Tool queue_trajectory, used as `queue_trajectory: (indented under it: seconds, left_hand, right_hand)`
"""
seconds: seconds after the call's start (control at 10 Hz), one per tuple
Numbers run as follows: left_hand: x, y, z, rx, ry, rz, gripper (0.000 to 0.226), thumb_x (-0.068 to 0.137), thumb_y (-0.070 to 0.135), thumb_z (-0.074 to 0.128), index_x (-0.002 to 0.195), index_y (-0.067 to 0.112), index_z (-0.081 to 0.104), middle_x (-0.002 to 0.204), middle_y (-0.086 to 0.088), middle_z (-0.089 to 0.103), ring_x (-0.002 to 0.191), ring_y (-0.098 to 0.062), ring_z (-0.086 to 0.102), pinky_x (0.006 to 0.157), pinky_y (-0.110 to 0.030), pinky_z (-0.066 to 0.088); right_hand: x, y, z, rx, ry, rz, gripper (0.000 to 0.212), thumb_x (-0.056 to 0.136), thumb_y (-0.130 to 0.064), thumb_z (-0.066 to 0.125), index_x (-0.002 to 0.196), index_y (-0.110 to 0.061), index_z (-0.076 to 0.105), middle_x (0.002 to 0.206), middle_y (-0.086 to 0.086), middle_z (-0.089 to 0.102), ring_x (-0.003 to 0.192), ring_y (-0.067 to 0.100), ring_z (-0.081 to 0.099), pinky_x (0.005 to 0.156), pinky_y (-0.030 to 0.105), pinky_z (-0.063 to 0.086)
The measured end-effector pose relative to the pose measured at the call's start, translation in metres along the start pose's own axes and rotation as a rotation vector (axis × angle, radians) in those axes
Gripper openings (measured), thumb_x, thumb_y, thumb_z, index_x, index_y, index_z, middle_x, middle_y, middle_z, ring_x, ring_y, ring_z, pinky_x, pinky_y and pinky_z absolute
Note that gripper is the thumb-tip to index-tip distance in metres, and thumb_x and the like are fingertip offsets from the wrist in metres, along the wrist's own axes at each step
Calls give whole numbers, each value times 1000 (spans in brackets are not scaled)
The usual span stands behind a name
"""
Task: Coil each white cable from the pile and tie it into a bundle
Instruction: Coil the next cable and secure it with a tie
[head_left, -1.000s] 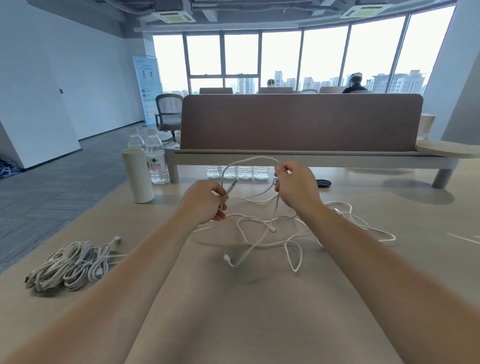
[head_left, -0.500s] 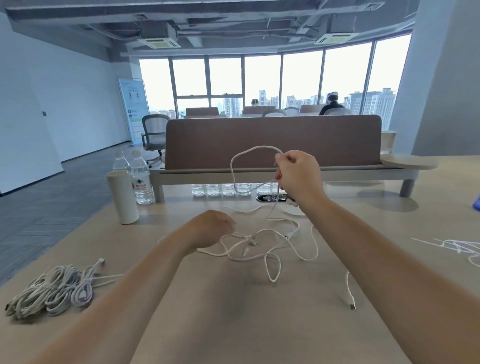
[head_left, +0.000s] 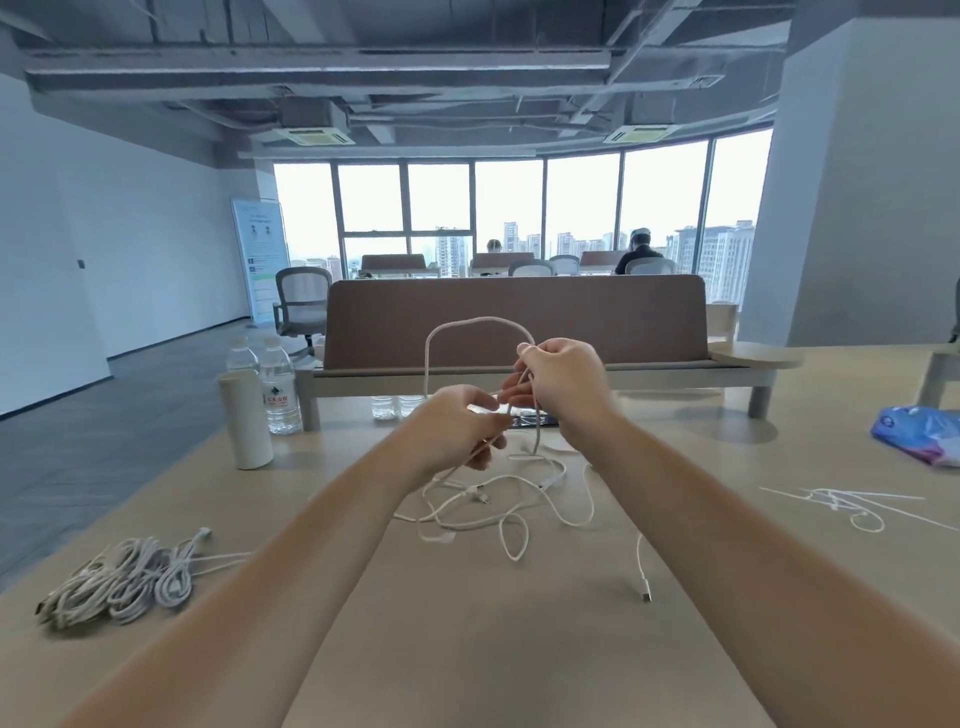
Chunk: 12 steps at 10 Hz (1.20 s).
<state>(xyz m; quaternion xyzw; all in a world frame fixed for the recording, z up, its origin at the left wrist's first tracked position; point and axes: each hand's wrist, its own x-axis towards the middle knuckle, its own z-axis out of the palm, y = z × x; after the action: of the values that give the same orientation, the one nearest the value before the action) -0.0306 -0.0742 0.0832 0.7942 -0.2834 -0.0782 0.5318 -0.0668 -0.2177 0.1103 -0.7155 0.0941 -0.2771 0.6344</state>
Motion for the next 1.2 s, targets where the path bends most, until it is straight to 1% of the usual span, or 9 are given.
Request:
queue_trajectory:
  seconds: [0.1,0.3,0.4,0.6,0.7,0.9,1.0,1.1,1.2]
  left_hand:
    - [-9,-2,-1,195,49,-17,17,97,19,62,103,6,72,68,-2,58,57,-16,45,56,-24,39]
    - [-31,-14,-28,481,60,-34,17,97,24,63,85,26,75,70,-1,57,64,-17,50,54,-20,37]
    - [-41,-11,-40,609,32,-65,21,100,17,56,97,17,77,79,-3,61,59,-12,48,43,-9,32]
    - [-56,-10,-46,743,-52,-190,20,97,4,52,100,3,72,81,-9,65,57,-14,56,49,-16,40]
    - [-62,-11,-44,823,-114,-242,21,99,5,51,103,2,71,99,-15,74,64,-11,69,48,-9,42]
    - [-59,-19,-41,895,-107,-331,21,97,16,62,112,6,72,112,-11,75,39,4,55,49,-11,47]
    - [-60,-17,-34,553,61,-529,23,96,13,61,116,5,71,115,-9,74,50,2,62,48,-11,45]
    - [-72,-10,-25,948,-65,-379,36,99,8,55,135,11,59,131,-2,66,112,-15,65,81,-20,47]
    - [-71,-16,-26,1233,-131,-332,39,101,9,53,140,13,55,135,-2,64,125,-22,58,100,-30,42]
  right_hand:
    - [-9,5,-3,-85,-54,13,16,96,-12,64,90,3,65,77,23,73,53,24,68,55,31,59]
    - [-22,7,-30,-263,-48,57,1,89,-3,64,88,-4,64,73,14,66,41,15,57,40,21,43]
    - [-25,2,-40,-372,-41,44,21,83,6,49,84,-10,62,65,10,66,40,16,53,40,21,38]
    - [-35,-12,-48,-471,-77,-32,22,78,4,52,82,-10,69,68,8,73,53,19,53,57,32,47]
    - [-44,-18,-48,-469,-100,-56,23,80,1,50,85,-8,70,67,7,74,56,20,52,59,32,46]
    - [-61,-23,-47,-515,-300,-51,20,85,4,51,97,-3,65,76,13,75,41,12,48,43,22,38]
    - [-61,-20,-44,-515,-337,-56,10,90,-2,56,99,-1,60,73,12,75,39,13,47,45,24,37]
    - [-57,-17,-40,-532,-317,-102,6,95,-10,61,95,-5,60,65,9,72,40,12,48,45,24,40]
    - [-56,-15,-36,-532,-287,-100,8,94,-9,62,97,-2,64,67,10,69,38,7,50,44,20,42]
